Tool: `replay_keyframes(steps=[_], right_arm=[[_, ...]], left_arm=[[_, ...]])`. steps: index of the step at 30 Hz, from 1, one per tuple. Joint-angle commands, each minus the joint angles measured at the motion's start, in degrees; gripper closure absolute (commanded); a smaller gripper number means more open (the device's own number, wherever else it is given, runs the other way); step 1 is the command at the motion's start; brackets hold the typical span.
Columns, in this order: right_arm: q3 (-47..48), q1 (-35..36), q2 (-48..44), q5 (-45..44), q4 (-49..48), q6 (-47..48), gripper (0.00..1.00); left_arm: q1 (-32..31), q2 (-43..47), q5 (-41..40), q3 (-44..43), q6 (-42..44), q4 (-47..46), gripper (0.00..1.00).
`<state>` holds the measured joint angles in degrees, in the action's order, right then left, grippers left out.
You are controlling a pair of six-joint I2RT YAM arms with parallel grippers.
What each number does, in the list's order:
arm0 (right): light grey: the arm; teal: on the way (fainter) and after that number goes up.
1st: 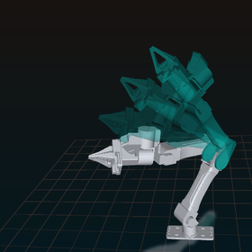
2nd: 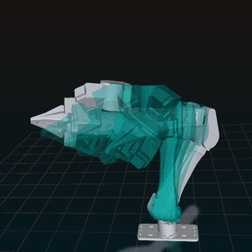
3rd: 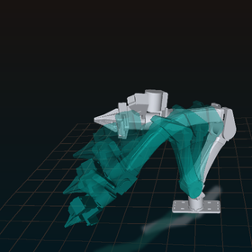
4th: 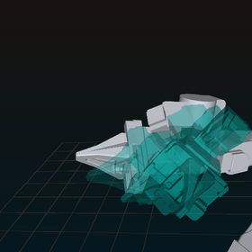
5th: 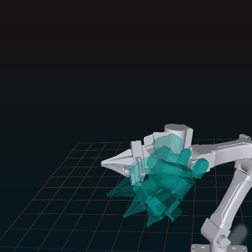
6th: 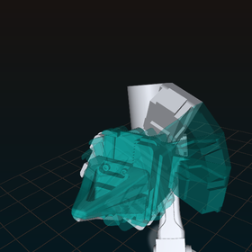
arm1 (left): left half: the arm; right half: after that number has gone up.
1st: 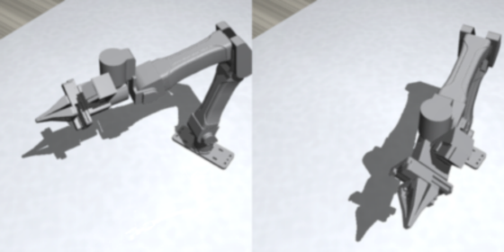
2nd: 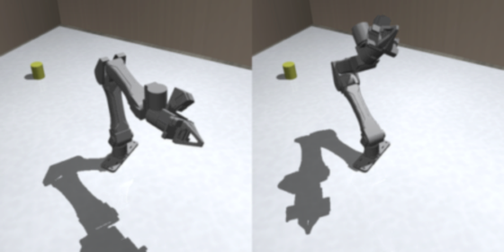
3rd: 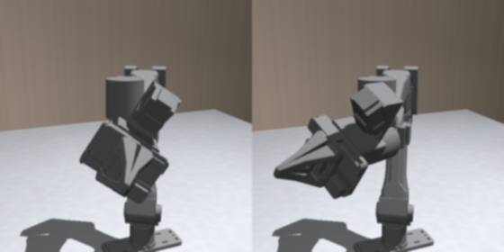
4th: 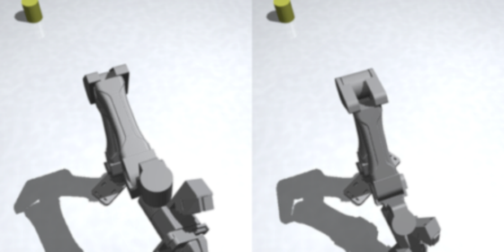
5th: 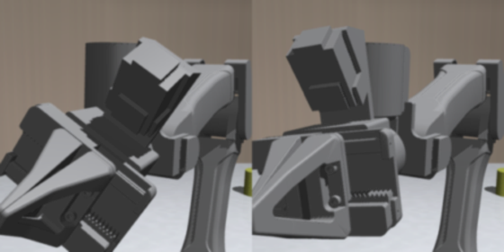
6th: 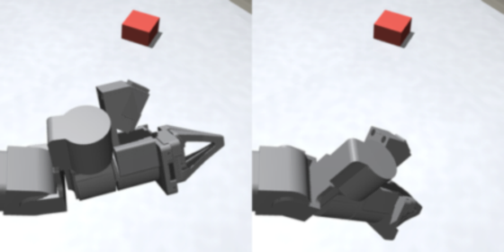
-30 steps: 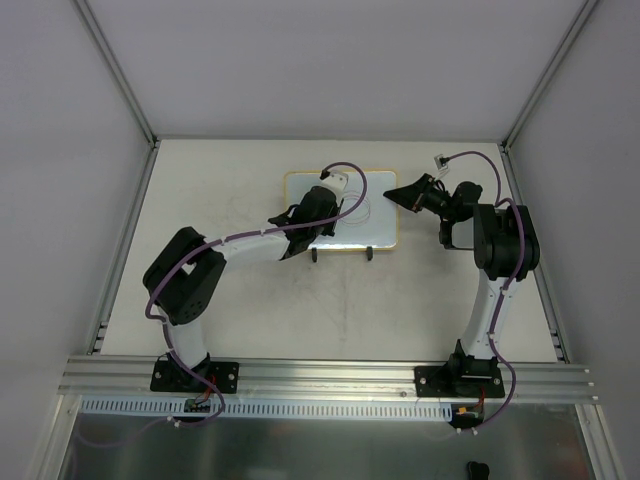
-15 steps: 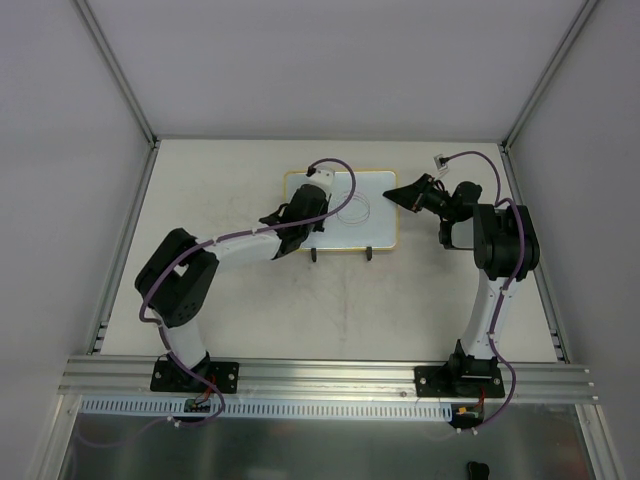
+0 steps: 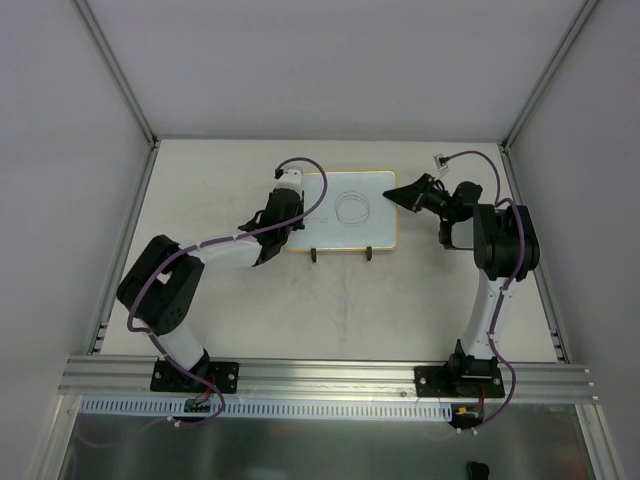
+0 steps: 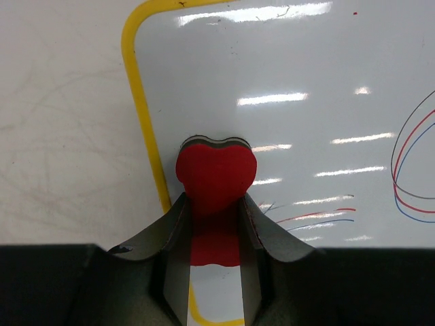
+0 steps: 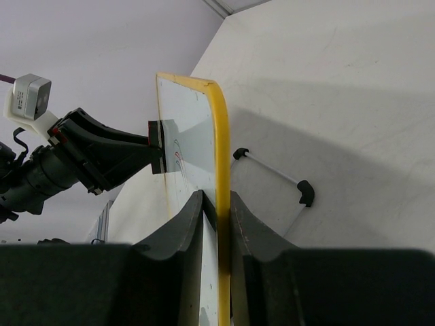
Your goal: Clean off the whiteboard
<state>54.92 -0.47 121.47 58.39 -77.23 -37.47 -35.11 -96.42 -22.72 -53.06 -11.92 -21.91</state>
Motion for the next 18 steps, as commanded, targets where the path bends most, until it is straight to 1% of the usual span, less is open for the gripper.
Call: replay_keyframes(steps=[1,4,6,14,18], right_arm=[[-0.7,0.4,-0.1,-2.1,-10.6,3.2,1.00],[-1.0,1.6,-0.3,-2.4,-10.6,3.8,1.00],[-1.1,1.6,-0.3,-2.6,-10.6,3.9,1.00],[-3.1,1.8,-0.9,-4.7,-10.6,5.2,1.00],[-4.3,1.7,-1.3,-6.4,-10.6,5.7,1.00]], left_arm=[[1.9,-3.0,0.1,2.8,-3.9,2.5,1.00],[1.4,-3.1,1.4,4.5,-5.7,0.8,1.00],[0.6,-3.2,0.6,4.8,-5.9,-0.4,1.00],[-4.3,-5.3,-2.8,3.1,-6.4,-1.2,1.00],[-5.4,-6.1,-3.1,2.4,-6.8,-1.2,1.00]])
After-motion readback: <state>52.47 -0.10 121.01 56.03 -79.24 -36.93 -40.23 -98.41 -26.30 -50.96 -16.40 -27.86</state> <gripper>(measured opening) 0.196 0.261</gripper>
